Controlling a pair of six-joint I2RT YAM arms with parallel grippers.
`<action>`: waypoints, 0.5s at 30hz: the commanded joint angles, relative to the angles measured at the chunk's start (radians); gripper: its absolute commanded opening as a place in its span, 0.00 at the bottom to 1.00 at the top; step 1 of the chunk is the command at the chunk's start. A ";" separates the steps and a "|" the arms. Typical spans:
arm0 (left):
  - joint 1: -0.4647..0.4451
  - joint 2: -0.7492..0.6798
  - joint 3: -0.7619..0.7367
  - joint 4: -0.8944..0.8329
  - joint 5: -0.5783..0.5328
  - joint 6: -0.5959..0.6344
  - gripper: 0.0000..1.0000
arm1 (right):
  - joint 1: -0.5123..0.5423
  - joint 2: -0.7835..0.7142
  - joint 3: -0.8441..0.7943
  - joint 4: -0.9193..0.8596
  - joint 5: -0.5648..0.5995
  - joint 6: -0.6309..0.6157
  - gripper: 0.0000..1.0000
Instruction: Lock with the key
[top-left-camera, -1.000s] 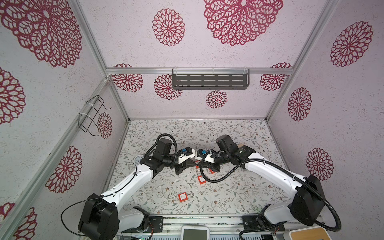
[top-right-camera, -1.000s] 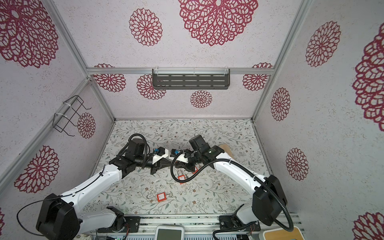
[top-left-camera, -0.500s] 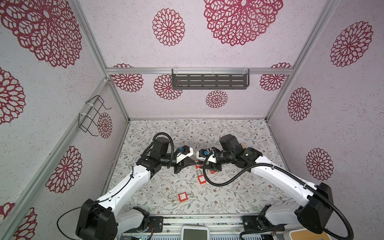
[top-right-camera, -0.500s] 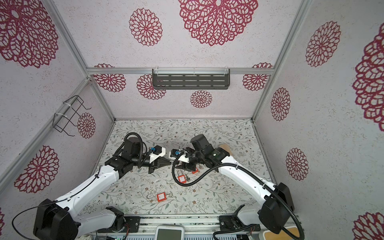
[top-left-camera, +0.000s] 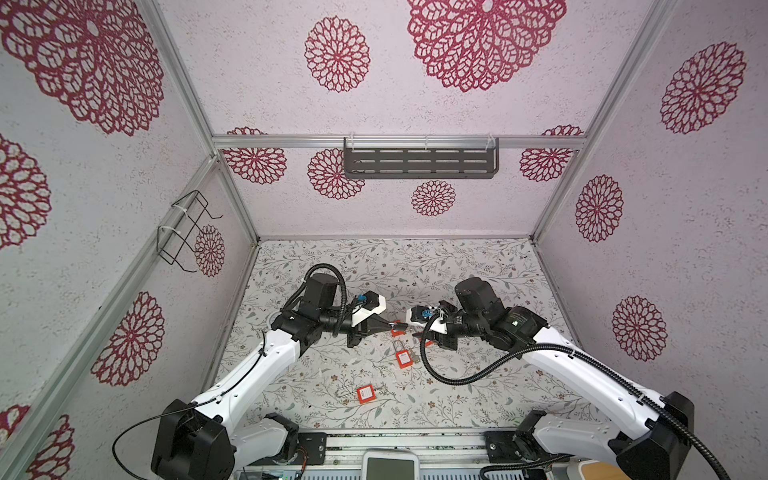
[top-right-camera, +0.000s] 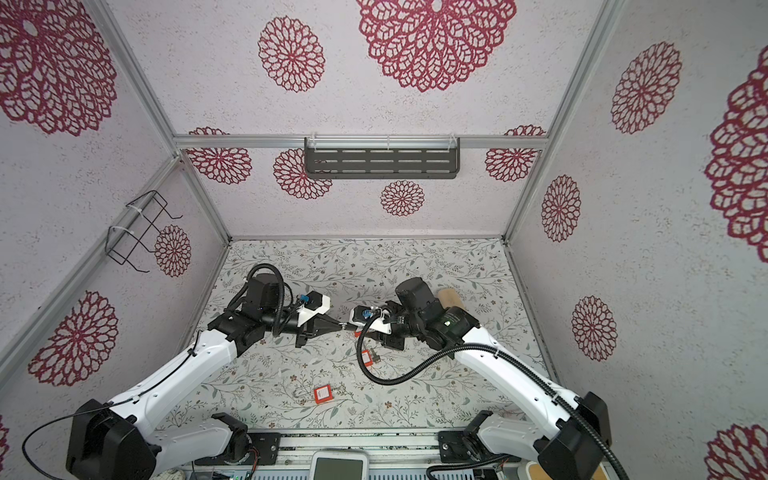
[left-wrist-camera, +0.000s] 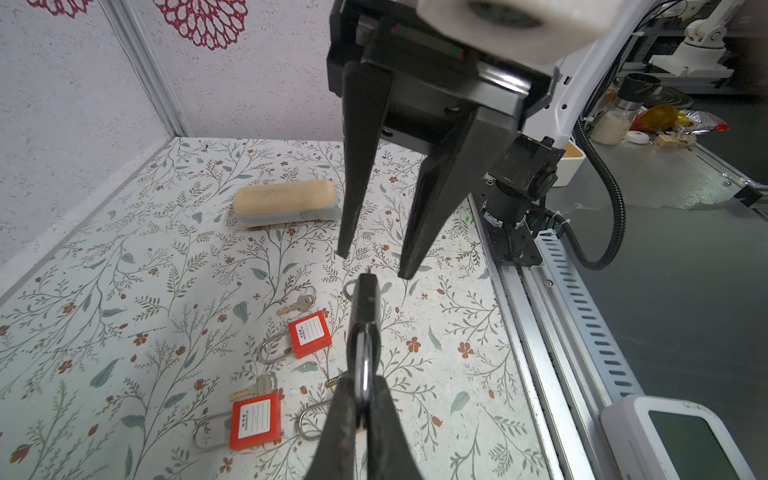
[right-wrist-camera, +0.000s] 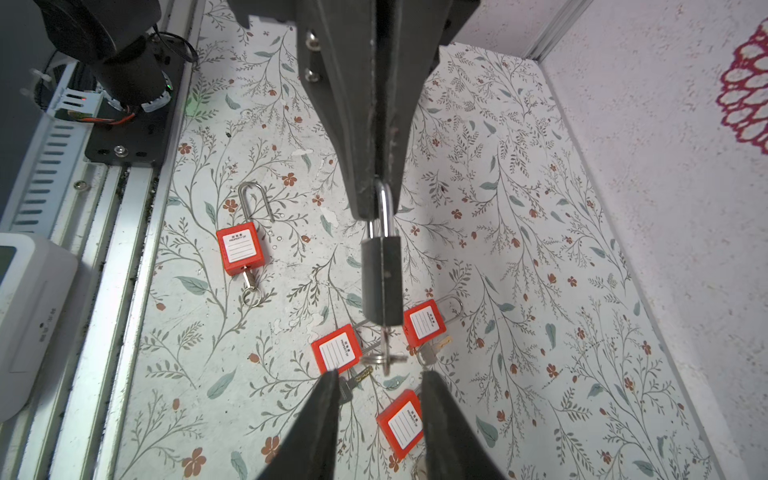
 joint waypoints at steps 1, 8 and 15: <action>0.000 -0.019 0.029 -0.013 0.038 0.030 0.00 | -0.006 0.017 0.052 -0.019 -0.003 -0.008 0.30; -0.002 -0.020 0.030 -0.036 0.032 0.053 0.00 | -0.007 0.034 0.071 -0.017 -0.037 -0.015 0.20; -0.002 -0.008 0.041 -0.028 0.033 0.053 0.00 | -0.009 0.051 0.082 -0.040 -0.061 -0.023 0.16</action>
